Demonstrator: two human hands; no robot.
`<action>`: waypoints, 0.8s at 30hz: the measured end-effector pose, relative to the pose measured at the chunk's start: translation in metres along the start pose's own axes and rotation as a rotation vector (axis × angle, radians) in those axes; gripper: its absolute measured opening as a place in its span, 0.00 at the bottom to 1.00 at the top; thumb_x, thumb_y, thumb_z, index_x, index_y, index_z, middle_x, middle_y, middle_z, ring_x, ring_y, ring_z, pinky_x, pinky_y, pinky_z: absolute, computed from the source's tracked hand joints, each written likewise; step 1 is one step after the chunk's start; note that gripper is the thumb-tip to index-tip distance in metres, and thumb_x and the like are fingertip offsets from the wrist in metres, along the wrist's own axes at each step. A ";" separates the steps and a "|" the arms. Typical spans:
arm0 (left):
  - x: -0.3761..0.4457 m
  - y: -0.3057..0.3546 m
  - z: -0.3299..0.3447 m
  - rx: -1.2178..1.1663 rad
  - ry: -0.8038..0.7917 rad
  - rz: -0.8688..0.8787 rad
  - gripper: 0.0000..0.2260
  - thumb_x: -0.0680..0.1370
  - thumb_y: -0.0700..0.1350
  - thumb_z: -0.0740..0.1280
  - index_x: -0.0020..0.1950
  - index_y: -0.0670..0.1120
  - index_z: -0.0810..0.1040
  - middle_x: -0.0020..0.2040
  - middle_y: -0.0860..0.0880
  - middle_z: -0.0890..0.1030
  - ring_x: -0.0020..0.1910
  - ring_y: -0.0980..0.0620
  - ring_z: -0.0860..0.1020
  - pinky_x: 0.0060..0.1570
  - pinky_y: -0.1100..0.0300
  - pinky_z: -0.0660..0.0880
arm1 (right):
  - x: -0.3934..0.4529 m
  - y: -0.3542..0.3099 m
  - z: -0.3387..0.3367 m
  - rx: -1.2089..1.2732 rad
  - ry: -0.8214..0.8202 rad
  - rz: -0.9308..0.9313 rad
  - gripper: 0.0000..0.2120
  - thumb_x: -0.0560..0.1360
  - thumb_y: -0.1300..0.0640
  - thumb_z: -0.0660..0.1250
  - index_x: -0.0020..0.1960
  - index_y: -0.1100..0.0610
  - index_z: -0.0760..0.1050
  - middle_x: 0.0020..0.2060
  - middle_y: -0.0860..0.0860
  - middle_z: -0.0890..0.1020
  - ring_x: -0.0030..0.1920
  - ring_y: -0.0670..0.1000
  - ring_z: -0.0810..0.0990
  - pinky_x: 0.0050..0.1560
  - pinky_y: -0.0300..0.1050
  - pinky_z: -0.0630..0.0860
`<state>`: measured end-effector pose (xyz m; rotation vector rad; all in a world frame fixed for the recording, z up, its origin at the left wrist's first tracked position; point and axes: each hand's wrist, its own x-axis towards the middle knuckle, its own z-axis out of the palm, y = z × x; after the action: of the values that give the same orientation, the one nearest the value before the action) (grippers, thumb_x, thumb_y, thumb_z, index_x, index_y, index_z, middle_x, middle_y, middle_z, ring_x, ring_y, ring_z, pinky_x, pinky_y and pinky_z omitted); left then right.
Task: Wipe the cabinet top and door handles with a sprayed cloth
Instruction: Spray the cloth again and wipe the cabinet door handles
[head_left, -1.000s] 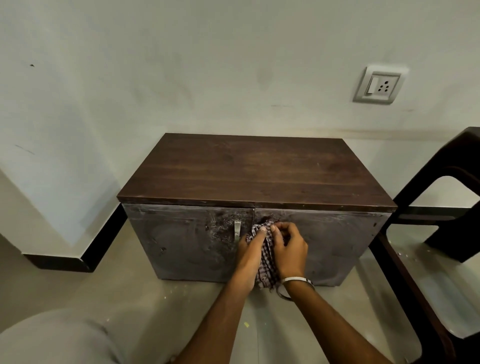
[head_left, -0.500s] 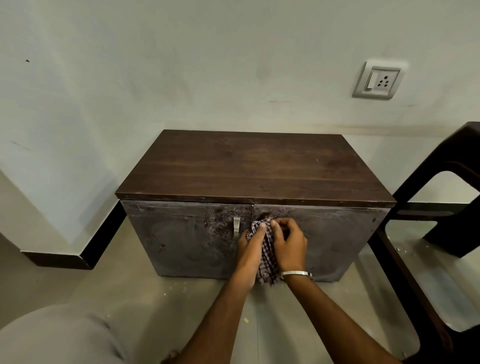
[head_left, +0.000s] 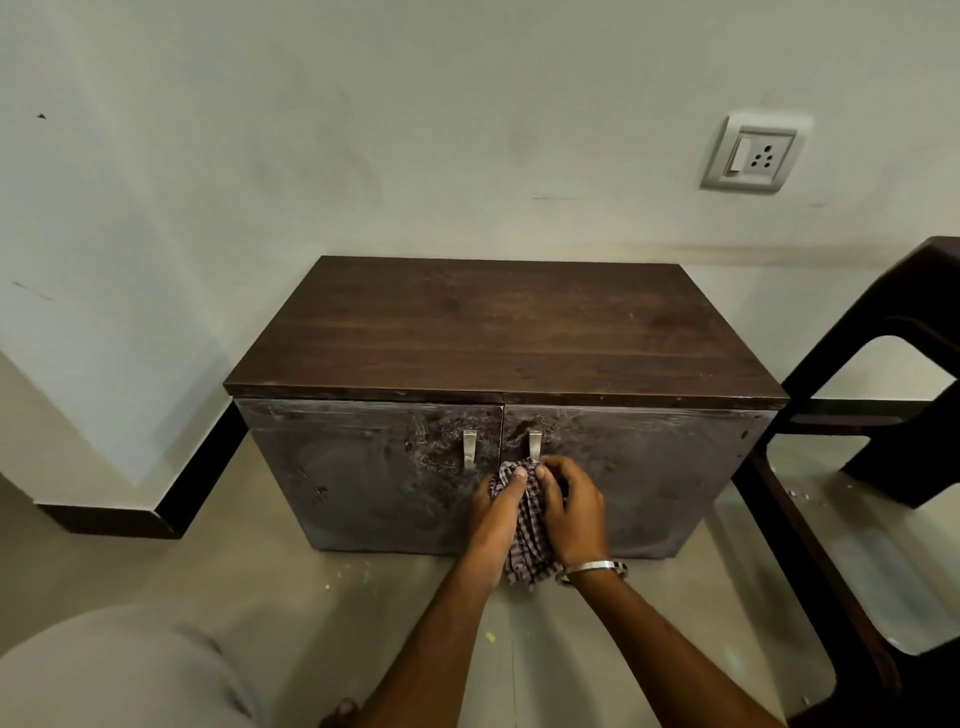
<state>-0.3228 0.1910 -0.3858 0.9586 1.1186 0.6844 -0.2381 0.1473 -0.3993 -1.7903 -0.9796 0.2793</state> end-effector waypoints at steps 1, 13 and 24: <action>0.000 0.000 0.000 -0.001 0.004 0.001 0.12 0.79 0.50 0.65 0.59 0.46 0.77 0.53 0.45 0.81 0.50 0.47 0.80 0.50 0.55 0.77 | 0.000 -0.002 0.000 -0.005 0.011 -0.011 0.07 0.79 0.60 0.63 0.53 0.58 0.78 0.45 0.48 0.79 0.46 0.44 0.76 0.44 0.25 0.68; 0.001 0.005 -0.001 -0.038 -0.046 0.015 0.14 0.78 0.52 0.67 0.60 0.46 0.79 0.53 0.45 0.83 0.52 0.47 0.82 0.53 0.51 0.79 | 0.002 -0.010 0.002 0.205 0.144 0.040 0.03 0.78 0.62 0.64 0.48 0.57 0.76 0.40 0.43 0.79 0.43 0.39 0.78 0.42 0.24 0.71; 0.003 0.002 0.002 -0.102 -0.060 -0.055 0.17 0.81 0.53 0.60 0.61 0.43 0.78 0.54 0.41 0.83 0.52 0.43 0.82 0.48 0.53 0.80 | 0.007 -0.006 0.008 0.344 0.212 0.207 0.02 0.77 0.62 0.65 0.49 0.60 0.76 0.42 0.52 0.80 0.43 0.47 0.78 0.45 0.34 0.75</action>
<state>-0.3200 0.1938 -0.3844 0.8536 1.0436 0.6579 -0.2411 0.1587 -0.3954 -1.5668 -0.5583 0.3561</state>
